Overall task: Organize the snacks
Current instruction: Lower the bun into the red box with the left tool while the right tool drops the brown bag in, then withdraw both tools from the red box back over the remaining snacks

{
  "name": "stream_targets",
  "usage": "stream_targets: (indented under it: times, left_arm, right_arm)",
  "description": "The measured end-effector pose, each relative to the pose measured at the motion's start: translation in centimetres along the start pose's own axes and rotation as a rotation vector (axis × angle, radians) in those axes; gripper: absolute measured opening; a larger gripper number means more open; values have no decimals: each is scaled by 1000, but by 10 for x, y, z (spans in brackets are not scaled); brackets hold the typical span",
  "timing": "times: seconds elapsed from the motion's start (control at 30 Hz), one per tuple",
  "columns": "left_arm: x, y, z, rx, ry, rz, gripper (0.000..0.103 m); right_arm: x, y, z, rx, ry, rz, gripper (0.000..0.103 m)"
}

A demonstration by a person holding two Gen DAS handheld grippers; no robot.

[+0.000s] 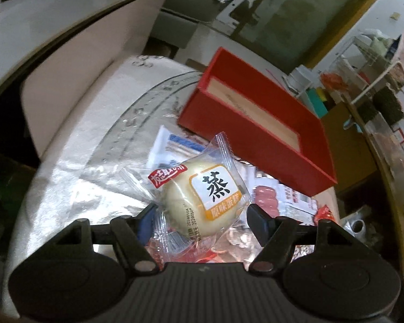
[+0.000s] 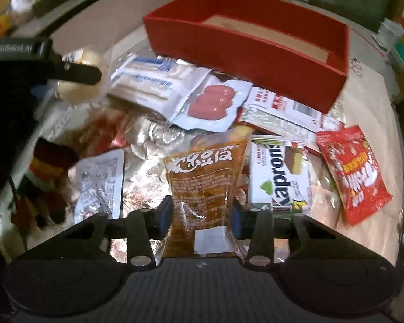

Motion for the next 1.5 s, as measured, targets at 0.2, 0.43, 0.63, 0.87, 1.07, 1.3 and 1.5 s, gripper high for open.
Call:
stream_targets:
  times: [0.2, 0.43, 0.63, 0.87, 1.07, 1.3, 1.5]
  left_arm:
    - [10, -14, 15, 27, 63, 38, 64]
    - [3, -56, 62, 22, 121, 105, 65]
    - [-39, -92, 105, -64, 76, 120, 65]
    - [-108, -121, 119, -108, -25, 107, 65]
    - [-154, -114, 117, -198, -135, 28, 66]
    - [-139, -82, 122, -306, -165, 18, 66]
    - [-115, -49, 114, -282, -117, -51, 66]
  right_arm:
    - [34, -23, 0, -38, -53, 125, 46]
    - [60, -82, 27, -69, -25, 268, 46]
    - [40, -133, 77, -119, 27, 325, 46]
    - [-12, -166, 114, -125, 83, 292, 46]
    - [-53, -183, 121, -69, 177, 193, 46]
    - [-70, -157, 103, 30, 220, 133, 47]
    - [-60, -134, 90, 32, 180, 96, 47]
Point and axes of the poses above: each gripper's, at about its wrist camera, not at the fingertips, and x roughly against the way its jaws point, z to its right, y to its underside, the point moved 8 cm from there along -x, roughly the way its jaws point, and after that the axes turned 12 degrees about -y, right-handed, at the moved point
